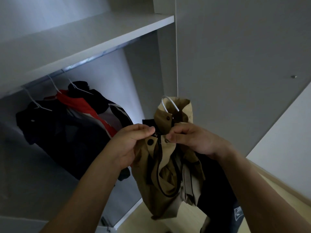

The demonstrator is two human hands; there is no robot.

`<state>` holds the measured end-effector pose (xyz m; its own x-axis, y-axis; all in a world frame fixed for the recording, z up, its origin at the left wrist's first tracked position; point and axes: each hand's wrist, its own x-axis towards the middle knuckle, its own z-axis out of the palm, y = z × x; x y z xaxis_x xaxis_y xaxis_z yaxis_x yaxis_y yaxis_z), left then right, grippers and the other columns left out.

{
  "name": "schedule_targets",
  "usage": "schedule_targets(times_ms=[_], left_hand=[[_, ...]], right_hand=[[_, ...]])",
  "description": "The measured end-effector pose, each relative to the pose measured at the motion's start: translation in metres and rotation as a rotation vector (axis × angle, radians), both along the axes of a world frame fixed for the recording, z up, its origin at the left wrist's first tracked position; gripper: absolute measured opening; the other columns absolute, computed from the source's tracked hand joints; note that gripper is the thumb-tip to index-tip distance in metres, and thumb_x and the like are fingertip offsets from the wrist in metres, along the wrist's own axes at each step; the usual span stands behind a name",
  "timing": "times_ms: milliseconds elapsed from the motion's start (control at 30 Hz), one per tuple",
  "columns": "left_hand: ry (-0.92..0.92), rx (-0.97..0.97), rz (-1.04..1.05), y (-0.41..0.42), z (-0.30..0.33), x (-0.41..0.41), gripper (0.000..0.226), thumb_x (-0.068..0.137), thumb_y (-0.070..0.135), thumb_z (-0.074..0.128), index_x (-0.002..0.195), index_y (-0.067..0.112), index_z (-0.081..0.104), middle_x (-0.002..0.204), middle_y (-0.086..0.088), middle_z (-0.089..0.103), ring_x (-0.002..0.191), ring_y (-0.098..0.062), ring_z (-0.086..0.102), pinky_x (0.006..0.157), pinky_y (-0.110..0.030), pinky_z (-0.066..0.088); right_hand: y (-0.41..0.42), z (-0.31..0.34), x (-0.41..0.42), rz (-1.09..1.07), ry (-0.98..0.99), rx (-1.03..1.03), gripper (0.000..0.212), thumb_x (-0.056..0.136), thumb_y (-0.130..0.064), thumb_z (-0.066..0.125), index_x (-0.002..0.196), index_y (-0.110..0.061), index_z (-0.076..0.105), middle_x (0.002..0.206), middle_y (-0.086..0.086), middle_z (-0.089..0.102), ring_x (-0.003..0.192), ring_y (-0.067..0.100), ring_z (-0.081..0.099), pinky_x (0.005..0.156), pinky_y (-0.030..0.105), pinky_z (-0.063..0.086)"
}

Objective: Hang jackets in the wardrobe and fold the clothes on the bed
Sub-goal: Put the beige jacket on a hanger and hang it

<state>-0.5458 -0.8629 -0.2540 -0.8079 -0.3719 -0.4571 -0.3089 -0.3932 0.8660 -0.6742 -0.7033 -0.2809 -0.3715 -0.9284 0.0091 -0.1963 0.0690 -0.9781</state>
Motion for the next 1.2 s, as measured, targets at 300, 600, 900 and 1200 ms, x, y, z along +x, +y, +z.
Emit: schedule_targets(times_ms=[300,600,900,1200], left_hand=[[-0.016,-0.063,-0.083,0.002,0.004,0.006,0.02,0.068,0.014,0.072,0.086,0.008,0.066,0.069,-0.006,0.066,0.06,-0.017,0.065,0.054,-0.026,0.054],[0.014,-0.055,-0.071,0.006,0.003,0.008,0.019,0.069,0.015,0.071,0.086,0.007,0.066,0.069,-0.005,0.066,0.061,-0.016,0.065,0.054,-0.026,0.053],[0.034,-0.149,-0.073,0.007,0.006,0.005,0.019,0.064,0.016,0.074,0.079,0.007,0.067,0.069,-0.005,0.066,0.063,-0.016,0.065,0.056,-0.026,0.052],[0.075,-0.347,-0.102,0.006,0.004,0.002,0.01,0.078,0.007,0.073,0.087,0.009,0.07,0.079,-0.006,0.071,0.075,-0.017,0.069,0.065,-0.025,0.054]], right_hand=[[0.004,0.008,0.001,0.131,0.001,0.061,0.019,0.087,-0.029,0.059,0.079,-0.015,0.069,0.076,-0.011,0.054,0.076,0.005,0.055,0.075,0.019,0.043],[0.0,0.008,-0.003,0.141,0.003,0.072,0.016,0.084,-0.03,0.059,0.076,-0.019,0.068,0.074,-0.011,0.054,0.073,0.002,0.054,0.073,0.016,0.043],[-0.001,0.001,-0.007,0.084,-0.005,0.055,0.017,0.089,-0.018,0.061,0.08,-0.006,0.069,0.078,-0.005,0.052,0.075,0.008,0.054,0.074,0.021,0.044],[-0.004,-0.007,-0.01,-0.073,-0.063,0.003,0.017,0.092,-0.012,0.058,0.082,-0.004,0.068,0.078,-0.009,0.054,0.077,0.009,0.054,0.076,0.022,0.043]])
